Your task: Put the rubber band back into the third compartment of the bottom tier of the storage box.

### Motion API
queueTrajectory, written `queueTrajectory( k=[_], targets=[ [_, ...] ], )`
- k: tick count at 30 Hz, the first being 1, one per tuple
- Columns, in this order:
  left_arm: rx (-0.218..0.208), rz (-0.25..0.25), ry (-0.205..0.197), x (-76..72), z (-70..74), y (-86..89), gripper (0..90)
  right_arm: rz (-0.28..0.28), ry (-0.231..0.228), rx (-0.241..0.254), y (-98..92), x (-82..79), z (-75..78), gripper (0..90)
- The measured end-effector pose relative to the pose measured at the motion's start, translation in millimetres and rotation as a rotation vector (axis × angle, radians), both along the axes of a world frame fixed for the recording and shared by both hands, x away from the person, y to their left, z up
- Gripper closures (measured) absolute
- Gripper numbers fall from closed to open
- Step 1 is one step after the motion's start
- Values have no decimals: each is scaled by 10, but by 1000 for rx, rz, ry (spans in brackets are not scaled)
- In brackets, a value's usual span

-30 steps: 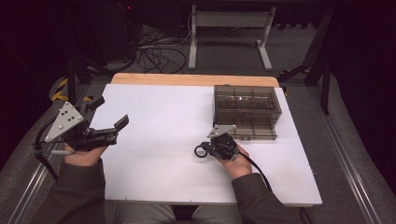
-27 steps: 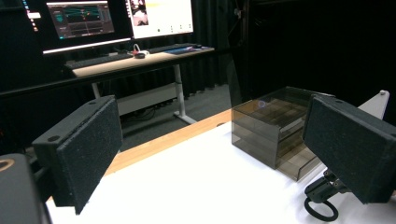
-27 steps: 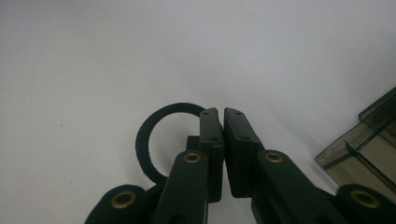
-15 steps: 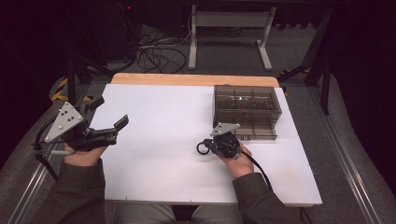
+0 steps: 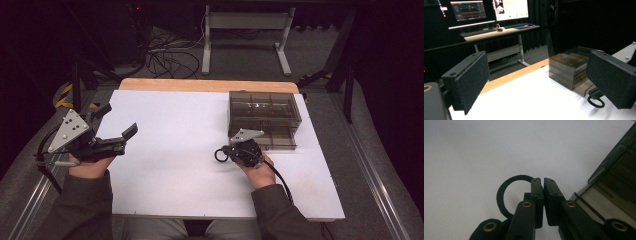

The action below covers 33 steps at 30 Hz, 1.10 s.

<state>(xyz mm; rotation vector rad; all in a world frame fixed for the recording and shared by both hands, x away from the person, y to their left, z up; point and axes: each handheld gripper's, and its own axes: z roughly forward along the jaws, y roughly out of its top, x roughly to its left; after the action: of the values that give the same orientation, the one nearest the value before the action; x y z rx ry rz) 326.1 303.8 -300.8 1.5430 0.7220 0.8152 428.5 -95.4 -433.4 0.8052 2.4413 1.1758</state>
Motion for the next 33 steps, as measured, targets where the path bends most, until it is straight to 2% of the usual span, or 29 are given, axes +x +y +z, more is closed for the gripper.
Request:
queueTrajectory(
  k=[20,33],
  targets=[
    [-2,2,5,1,-5,-3,58,-66,3,44,-197,63,13,866],
    [8,-8,10,9,-8,-15,58,-143,7,72,-343,103,8,866]
  ],
)
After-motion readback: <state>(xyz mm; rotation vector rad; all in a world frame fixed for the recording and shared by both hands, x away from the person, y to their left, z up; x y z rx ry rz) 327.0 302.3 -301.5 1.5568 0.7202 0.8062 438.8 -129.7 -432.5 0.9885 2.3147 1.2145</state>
